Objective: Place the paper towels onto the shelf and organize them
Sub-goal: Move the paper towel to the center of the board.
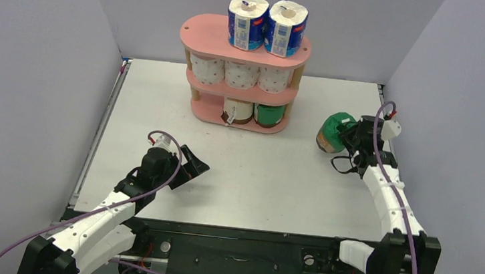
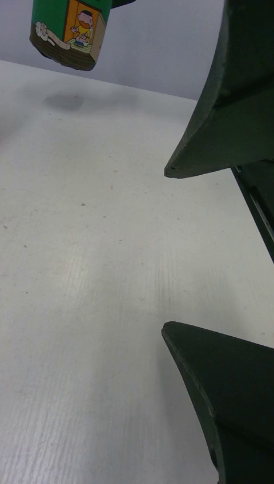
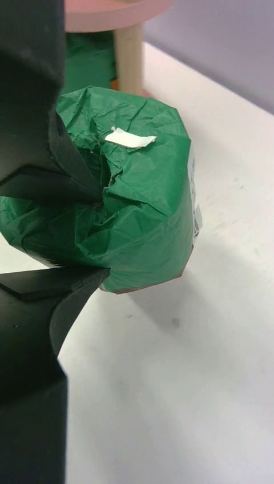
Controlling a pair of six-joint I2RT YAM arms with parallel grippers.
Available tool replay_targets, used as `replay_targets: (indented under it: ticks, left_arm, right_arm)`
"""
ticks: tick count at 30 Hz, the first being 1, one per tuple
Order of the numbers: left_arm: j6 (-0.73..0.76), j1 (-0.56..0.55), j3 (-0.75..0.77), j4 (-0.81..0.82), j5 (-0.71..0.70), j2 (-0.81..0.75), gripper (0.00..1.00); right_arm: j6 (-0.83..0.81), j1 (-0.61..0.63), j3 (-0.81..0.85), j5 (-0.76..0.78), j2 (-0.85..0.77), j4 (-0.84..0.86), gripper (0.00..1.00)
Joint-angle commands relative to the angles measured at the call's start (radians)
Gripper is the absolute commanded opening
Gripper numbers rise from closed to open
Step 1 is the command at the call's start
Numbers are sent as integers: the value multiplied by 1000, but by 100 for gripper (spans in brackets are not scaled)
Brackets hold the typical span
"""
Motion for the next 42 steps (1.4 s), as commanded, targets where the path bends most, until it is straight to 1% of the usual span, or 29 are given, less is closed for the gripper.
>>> replay_targets:
  ticks: [1, 2, 3, 6, 9, 10, 11, 14, 15, 18, 20, 25, 28, 30, 32, 33, 34, 35, 36, 37, 39, 42]
  left_arm:
    - [-17, 4, -4, 11, 31, -14, 96]
    - [-19, 4, -4, 13, 32, -14, 96]
    - [-22, 4, -4, 14, 32, -16, 96]
    - [-33, 3, -4, 15, 30, -20, 96]
    - [-45, 2, -3, 10, 26, -29, 97]
    - [-45, 2, -2, 4, 23, -31, 96]
    - [-46, 2, 1, -1, 21, -34, 96]
    - [-45, 2, 13, -27, 9, -42, 97]
    - [-45, 2, 18, -30, 6, -48, 97]
    - [-48, 1, 20, -43, 1, -60, 97]
    - [-50, 1, 22, -51, -3, -67, 97]
    - [-54, -1, 24, -85, -16, -89, 97]
    - [-58, -2, 14, -84, -26, -100, 97]
    - [-56, -10, 13, -76, -40, -99, 97]
    - [-42, -38, 26, -76, -72, -90, 96]
    - [-34, -69, 33, -81, -106, -85, 96]
    - [-21, -88, 52, -86, -153, -74, 96]
    - [-15, -133, 62, -92, -178, -68, 96]
    - [-4, -155, 80, -94, -224, -53, 96]
    - [-2, -196, 88, -93, -242, -45, 96]
    - [-3, -232, 104, -75, -268, -19, 96]
    - [-24, -259, 108, -14, -271, 15, 96]
  right_arm:
    - [-78, 117, -84, 89, -212, -60, 32]
    - [-85, 144, -98, 122, -278, -79, 32]
    - [-86, 199, -128, 139, -312, -115, 32]
    - [-38, 311, -191, 200, -446, -173, 32]
    - [30, 453, -250, 251, -507, -196, 32]
    - [69, 481, -261, 261, -523, -197, 32]
    - [90, 543, -280, 282, -526, -193, 33]
    - [185, 665, -306, 318, -511, -154, 33]
    - [197, 724, -310, 339, -487, -141, 33]
    - [236, 842, -297, 375, -404, -79, 34]
    - [247, 885, -279, 387, -335, -46, 34]
    - [278, 924, -262, 372, -219, 64, 34]
    - [292, 927, -250, 352, -172, 87, 36]
    - [297, 927, -237, 342, -141, 85, 39]
    - [298, 927, -225, 338, -124, 77, 45]
    - [297, 927, -222, 338, -122, 71, 51]
    - [295, 927, -218, 342, -124, 67, 53]
    - [293, 927, -212, 346, -129, 54, 58]
    - [292, 926, -209, 354, -135, 46, 60]
    - [290, 927, -204, 359, -145, 31, 64]
    - [283, 927, -197, 370, -169, 8, 69]
    - [260, 927, -183, 399, -225, -46, 72]
